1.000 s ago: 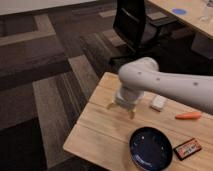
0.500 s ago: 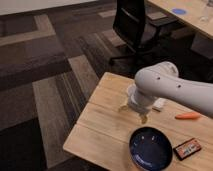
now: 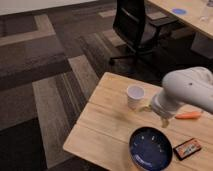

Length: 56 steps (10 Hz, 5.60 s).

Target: Push the ceramic bowl across the table

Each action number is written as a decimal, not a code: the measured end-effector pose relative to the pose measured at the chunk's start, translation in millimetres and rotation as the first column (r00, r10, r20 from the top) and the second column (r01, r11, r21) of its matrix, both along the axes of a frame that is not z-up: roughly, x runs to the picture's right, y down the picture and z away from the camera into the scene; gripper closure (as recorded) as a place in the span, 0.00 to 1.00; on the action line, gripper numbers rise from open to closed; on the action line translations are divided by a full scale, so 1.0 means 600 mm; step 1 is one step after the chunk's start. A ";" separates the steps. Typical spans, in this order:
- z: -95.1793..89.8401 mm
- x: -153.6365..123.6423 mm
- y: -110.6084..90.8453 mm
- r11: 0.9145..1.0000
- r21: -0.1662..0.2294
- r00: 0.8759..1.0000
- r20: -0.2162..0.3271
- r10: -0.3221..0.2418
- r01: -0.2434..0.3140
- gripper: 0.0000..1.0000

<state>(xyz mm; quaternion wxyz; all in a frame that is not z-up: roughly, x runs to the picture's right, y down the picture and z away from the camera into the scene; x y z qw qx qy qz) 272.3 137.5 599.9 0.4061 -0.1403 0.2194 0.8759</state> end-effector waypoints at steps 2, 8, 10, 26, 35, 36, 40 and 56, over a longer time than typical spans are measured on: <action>-0.001 0.118 0.093 0.996 -0.076 0.998 -0.052 0.037 -0.041 0.35; 0.040 0.199 0.202 0.972 -0.221 0.985 -0.135 -0.110 0.079 0.35; 0.044 0.198 0.205 0.969 -0.231 0.983 -0.137 -0.125 0.091 0.35; 0.059 -0.125 0.173 0.793 0.058 0.696 0.443 -0.565 0.607 0.35; 0.162 -0.026 0.162 0.882 -0.057 0.793 0.468 -0.390 0.467 0.35; 0.158 -0.015 0.149 0.901 -0.044 0.803 0.473 -0.362 0.432 0.35; 0.159 0.062 0.130 0.911 -0.062 0.848 0.395 -0.353 0.408 0.35; 0.049 -0.225 0.171 0.626 0.372 0.325 0.613 -0.720 0.685 0.35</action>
